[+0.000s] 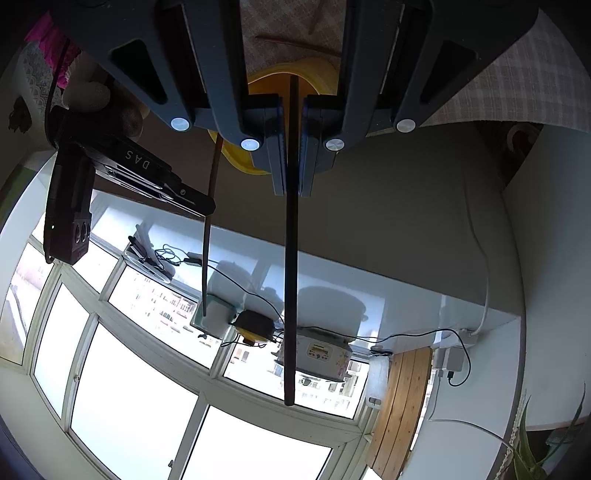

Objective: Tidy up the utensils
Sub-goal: 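Lift both chopsticks and carry them over the yellow container, then open both tools to drop the chopsticks into the yellow container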

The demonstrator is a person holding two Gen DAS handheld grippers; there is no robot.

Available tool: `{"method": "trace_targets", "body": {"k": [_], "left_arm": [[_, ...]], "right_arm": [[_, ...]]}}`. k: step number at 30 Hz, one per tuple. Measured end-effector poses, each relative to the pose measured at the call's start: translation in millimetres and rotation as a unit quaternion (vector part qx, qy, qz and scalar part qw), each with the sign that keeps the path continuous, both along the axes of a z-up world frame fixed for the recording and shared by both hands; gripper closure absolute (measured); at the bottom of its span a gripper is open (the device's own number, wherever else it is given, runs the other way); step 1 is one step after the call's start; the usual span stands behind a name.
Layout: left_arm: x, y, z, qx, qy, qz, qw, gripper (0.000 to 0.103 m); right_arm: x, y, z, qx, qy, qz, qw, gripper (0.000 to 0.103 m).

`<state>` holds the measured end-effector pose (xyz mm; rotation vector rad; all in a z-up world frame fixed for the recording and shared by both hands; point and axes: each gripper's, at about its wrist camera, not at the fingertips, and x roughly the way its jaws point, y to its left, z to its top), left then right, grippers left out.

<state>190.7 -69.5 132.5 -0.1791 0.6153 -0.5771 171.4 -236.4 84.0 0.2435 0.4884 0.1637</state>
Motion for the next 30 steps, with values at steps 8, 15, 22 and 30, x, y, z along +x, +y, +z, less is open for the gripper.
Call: {"method": "trace_targets", "body": {"k": [8, 15, 22, 30], "left_arm": [[-3.0, -5.6, -22.5, 0.016, 0.02, -0.006, 0.9996, 0.1], [-6.9, -11.2, -42.7, 0.038, 0.036, -0.014, 0.9985, 0.1], [-11.5, -16.4, -61.0, 0.046, 0.055, -0.025, 0.9971, 0.1], [-22.5, -15.0, -64.2, 0.04, 0.06, -0.041, 0.9966, 0.095]], "right_arm": [[0.9, 15.8, -28.6, -0.049, 0.042, 0.002, 0.998, 0.098], [-7.1, 25.6, -42.1, -0.075, 0.071, 0.012, 0.995, 0.098], [-11.4, 24.6, -52.6, -0.058, 0.101, 0.028, 0.993, 0.098], [-20.1, 20.9, -57.1, -0.05, 0.105, 0.025, 0.993, 0.098]]}}
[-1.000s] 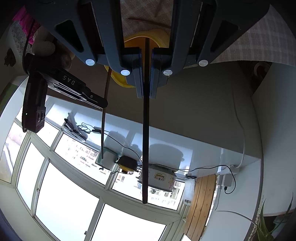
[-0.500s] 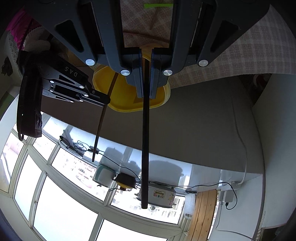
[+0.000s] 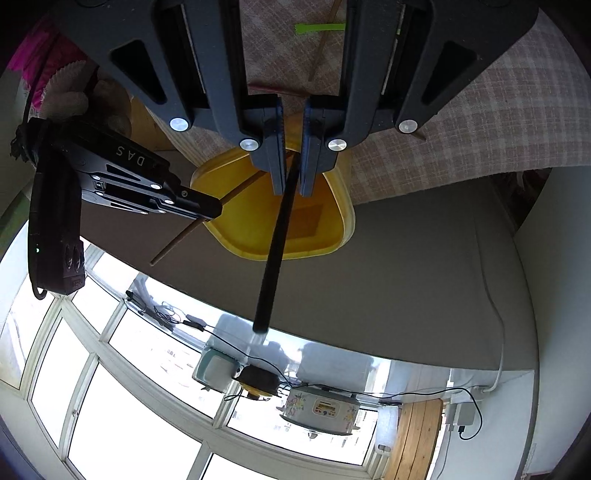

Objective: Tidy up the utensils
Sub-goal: 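Open both tools to drop the chopsticks into the yellow container, then close the right tool on the green spoon while the left tool grasps a wooden chopstick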

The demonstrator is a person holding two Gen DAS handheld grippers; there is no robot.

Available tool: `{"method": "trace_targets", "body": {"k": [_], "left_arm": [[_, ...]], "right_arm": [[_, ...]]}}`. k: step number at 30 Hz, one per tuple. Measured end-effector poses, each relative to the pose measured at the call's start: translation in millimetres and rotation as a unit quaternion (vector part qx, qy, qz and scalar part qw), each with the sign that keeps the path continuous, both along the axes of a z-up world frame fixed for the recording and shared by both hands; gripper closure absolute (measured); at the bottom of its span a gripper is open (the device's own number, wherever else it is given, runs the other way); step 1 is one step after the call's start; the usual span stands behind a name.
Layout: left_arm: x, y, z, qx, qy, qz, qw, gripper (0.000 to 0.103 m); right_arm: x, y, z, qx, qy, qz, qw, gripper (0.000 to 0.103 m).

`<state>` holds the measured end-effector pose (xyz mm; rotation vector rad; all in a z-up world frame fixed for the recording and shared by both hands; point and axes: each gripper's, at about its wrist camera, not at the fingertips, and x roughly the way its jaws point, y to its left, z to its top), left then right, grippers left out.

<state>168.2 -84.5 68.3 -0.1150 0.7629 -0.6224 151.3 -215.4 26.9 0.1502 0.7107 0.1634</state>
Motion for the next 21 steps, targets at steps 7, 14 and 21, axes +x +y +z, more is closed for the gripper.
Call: {"method": "trace_targets", "body": {"k": [7, 14, 21], "left_arm": [[-16.6, 16.2, 3.7, 0.0, -0.014, 0.005, 0.9999, 0.077], [-41.2, 53.4, 5.4, 0.009, -0.029, 0.029, 0.9991, 0.077], [-55.9, 102.5, -14.3, 0.016, -0.009, 0.07, 0.9974, 0.077]], "right_arm": [[-9.7, -3.1, 5.1, 0.007, -0.016, -0.008, 1.0, 0.066], [-33.0, -2.3, 12.9, 0.011, -0.044, -0.001, 0.999, 0.066], [-57.0, 6.9, 10.3, 0.016, -0.053, 0.042, 0.998, 0.066]]}}
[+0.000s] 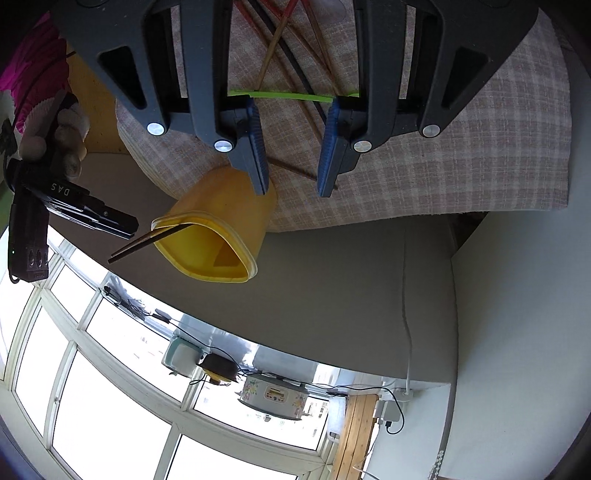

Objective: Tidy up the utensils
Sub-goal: 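Close the right tool on the green spoon while the left tool grasps a wooden chopstick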

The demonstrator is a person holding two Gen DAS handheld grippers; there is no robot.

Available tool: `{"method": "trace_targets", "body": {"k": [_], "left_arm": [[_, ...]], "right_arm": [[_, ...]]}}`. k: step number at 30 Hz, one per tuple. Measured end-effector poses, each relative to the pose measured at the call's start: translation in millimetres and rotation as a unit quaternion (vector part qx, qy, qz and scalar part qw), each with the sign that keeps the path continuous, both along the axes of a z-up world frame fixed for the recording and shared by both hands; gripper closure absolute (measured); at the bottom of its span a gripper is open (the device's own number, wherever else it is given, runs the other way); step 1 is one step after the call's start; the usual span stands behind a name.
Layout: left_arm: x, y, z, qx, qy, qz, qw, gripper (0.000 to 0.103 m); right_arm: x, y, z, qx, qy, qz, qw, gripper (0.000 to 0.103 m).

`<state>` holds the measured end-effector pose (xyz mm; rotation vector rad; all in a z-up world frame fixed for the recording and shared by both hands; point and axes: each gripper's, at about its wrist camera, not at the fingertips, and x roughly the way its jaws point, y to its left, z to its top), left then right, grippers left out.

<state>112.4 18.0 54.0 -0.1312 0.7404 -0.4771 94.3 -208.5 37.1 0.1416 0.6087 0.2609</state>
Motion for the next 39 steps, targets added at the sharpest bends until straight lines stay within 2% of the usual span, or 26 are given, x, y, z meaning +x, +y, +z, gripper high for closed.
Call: {"method": "trace_targets", "body": {"k": [4, 7, 11, 16, 28, 39], "left_arm": [[-8.1, 15.8, -26.7, 0.018, 0.035, 0.01, 0.9992, 0.077], [-10.8, 18.9, -48.3, 0.028, 0.067, 0.011, 0.9973, 0.077], [-10.9, 15.8, -73.1, 0.018, 0.111, -0.001, 0.9937, 0.077], [-8.9, 2.7, -91.4, 0.012, 0.145, -0.015, 0.9893, 0.077], [10.3, -8.4, -118.6, 0.025, 0.182, -0.002, 0.9829, 0.077], [27.3, -23.2, -139.7, 0.041, 0.197, 0.002, 0.9796, 0.077]], "right_arm": [[-18.0, 10.1, -7.2, 0.002, -0.001, 0.029, 1.0, 0.066], [-30.3, 25.4, -13.6, -0.016, -0.003, 0.056, 0.998, 0.066], [-39.2, 50.1, -23.2, -0.047, 0.001, 0.096, 0.994, 0.066], [-34.0, 71.0, -36.4, -0.068, 0.021, 0.129, 0.989, 0.066], [-8.8, 99.6, -73.7, -0.098, 0.098, 0.176, 0.975, 0.066], [10.7, 139.5, -84.9, -0.142, 0.134, 0.22, 0.956, 0.067]]}}
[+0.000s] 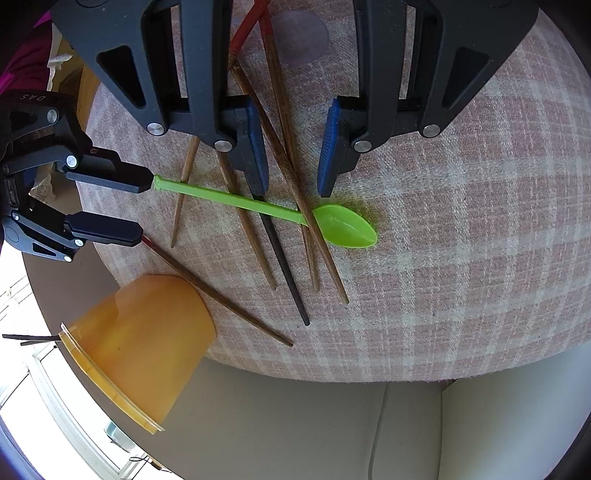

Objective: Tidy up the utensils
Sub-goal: 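Close the right tool on the green spoon while the left tool grasps a wooden chopstick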

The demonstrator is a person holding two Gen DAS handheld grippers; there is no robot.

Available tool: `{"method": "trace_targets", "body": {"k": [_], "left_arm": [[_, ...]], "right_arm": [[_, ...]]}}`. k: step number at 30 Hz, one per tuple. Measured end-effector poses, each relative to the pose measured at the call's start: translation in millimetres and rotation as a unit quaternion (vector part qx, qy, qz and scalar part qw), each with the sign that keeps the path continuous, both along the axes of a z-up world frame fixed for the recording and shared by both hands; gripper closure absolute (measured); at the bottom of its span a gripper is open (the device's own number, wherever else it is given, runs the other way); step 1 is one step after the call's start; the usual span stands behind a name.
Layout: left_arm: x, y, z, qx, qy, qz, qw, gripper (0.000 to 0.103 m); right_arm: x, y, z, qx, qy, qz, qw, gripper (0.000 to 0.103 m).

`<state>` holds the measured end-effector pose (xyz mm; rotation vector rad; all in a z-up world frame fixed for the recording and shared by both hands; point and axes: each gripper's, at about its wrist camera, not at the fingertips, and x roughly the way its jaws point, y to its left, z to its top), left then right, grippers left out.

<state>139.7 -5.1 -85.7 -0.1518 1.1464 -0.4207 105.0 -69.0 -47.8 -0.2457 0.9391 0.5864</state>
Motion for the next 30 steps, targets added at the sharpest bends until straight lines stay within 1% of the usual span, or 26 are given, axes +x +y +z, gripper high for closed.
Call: {"method": "trace_targets", "body": {"k": [6, 9, 11, 12, 14, 16, 20, 22, 26, 30], "left_arm": [[4.5, -0.4, -6.5, -0.001, -0.001, -0.001, 1.0, 0.077], [5.1, 7.2, -4.4, -0.003, -0.003, -0.001, 1.0, 0.077], [5.9, 10.0, -3.9, -0.001, -0.006, -0.002, 1.0, 0.083], [6.2, 11.2, -4.1, -0.001, -0.006, -0.001, 1.0, 0.084], [6.6, 14.9, -5.0, -0.008, -0.002, 0.002, 1.0, 0.087], [7.1, 17.0, -4.4, -0.01, -0.001, 0.003, 0.9999, 0.087], [5.5, 20.7, -2.4, -0.009, -0.004, 0.001, 1.0, 0.088], [5.3, 23.1, -2.0, -0.011, -0.005, 0.001, 0.9999, 0.088], [3.6, 27.7, -0.7, -0.016, -0.003, 0.003, 0.9999, 0.088], [1.9, 33.8, 1.4, -0.021, -0.004, 0.005, 0.9998, 0.089]], "right_arm": [[12.1, 19.7, -8.4, -0.027, 0.018, 0.022, 0.999, 0.067], [17.5, 28.0, -14.2, -0.042, 0.024, 0.025, 0.999, 0.067], [21.5, 32.7, -18.6, -0.046, 0.032, 0.032, 0.998, 0.069], [23.0, 34.9, -20.6, -0.048, 0.036, 0.035, 0.998, 0.069], [26.5, 40.0, -25.2, -0.056, 0.041, 0.039, 0.997, 0.071], [31.3, 46.0, -31.2, -0.062, 0.048, 0.045, 0.996, 0.075], [37.9, 51.3, -37.0, -0.068, 0.057, 0.047, 0.995, 0.078], [41.6, 54.7, -39.9, -0.067, 0.063, 0.049, 0.995, 0.082], [46.8, 61.9, -45.6, -0.072, 0.07, 0.054, 0.993, 0.088], [48.5, 66.0, -46.5, -0.075, 0.07, 0.055, 0.993, 0.089]]}}
